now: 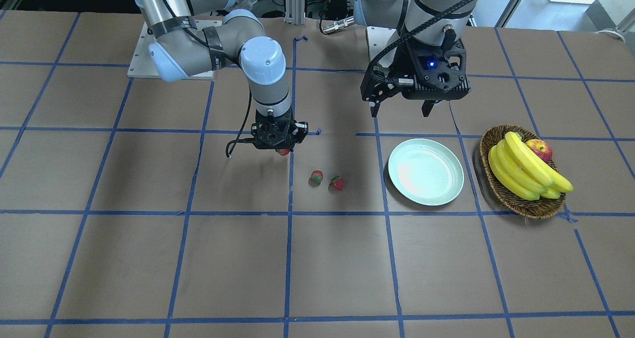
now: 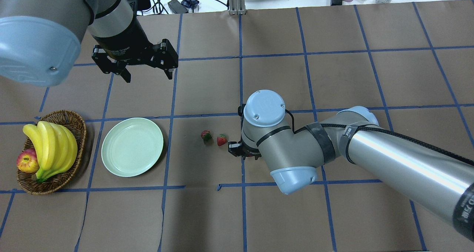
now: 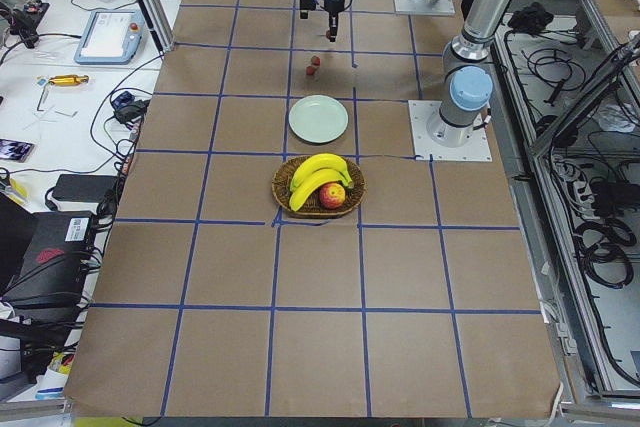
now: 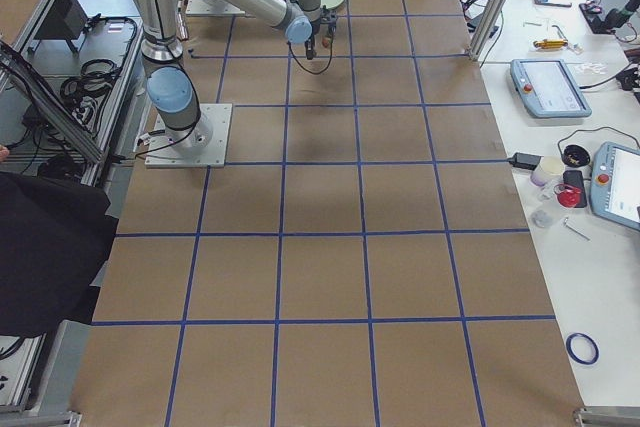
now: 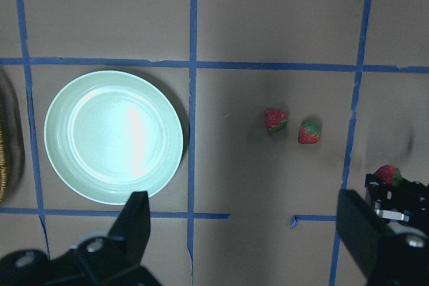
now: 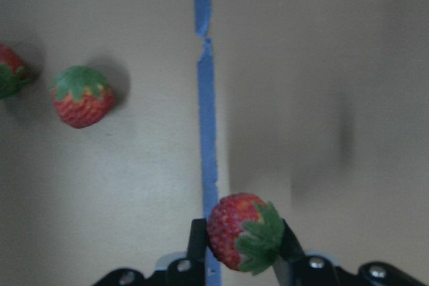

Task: Collect all strawberries into plate
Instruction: 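Lower the right gripper and grasp the third strawberry, then carry the strawberry and release it beside the other two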

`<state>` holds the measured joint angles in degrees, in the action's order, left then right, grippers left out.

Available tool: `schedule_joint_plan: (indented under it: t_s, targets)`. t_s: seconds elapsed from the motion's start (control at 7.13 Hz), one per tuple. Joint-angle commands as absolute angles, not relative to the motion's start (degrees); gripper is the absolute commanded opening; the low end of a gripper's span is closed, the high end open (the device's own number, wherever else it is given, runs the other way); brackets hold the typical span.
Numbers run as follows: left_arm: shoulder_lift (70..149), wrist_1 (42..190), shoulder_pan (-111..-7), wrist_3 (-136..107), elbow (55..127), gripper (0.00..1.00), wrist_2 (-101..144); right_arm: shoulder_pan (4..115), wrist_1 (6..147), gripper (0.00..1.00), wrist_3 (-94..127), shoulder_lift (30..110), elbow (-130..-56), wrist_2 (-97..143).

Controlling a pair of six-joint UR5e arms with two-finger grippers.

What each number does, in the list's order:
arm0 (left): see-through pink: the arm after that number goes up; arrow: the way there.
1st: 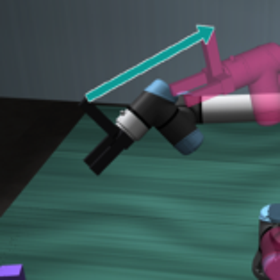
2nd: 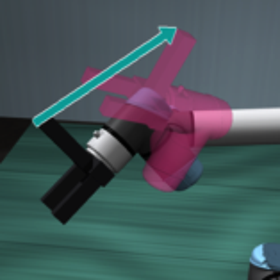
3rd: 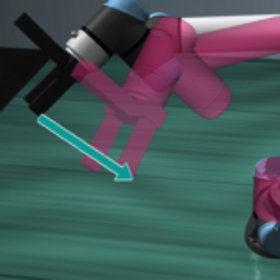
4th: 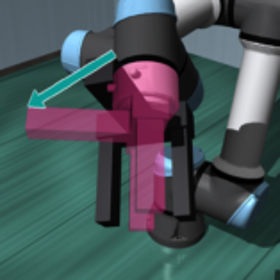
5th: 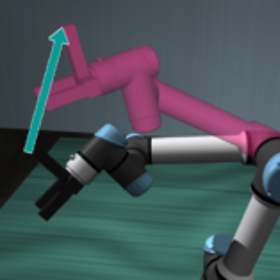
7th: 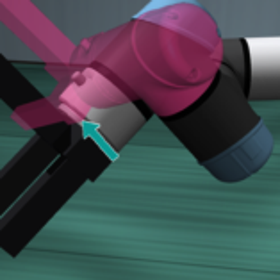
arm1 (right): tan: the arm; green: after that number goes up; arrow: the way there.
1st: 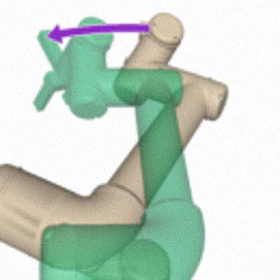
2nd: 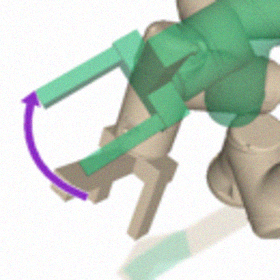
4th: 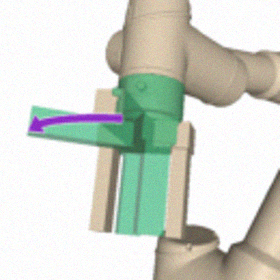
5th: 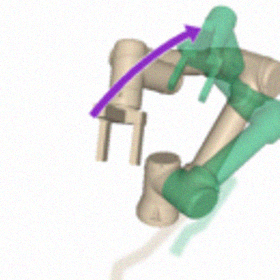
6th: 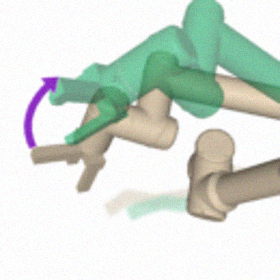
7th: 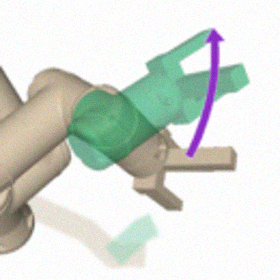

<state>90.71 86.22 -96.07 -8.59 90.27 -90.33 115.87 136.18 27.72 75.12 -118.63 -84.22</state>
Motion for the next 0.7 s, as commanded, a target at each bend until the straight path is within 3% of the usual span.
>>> schedule_joint_plan:
  t_s: [0.0,0.42,0.56]
  targets:
    - [90.6,86.2,-96.0,-8.5,90.0,1.0,-90.1,122.2,136.6,0.21,38.7,71.1,-113.1,-82.6]
    - [90.8,86.2,-96.0,-8.6,90.3,1.0,-90.1,124.7,136.6,0.24,41.6,65.0,-108.1,-82.7]
    - [90.7,86.2,-96.0,-8.6,90.4,1.0,-90.2,124.7,136.6,0.65,41.5,65.0,-108.0,-82.7]
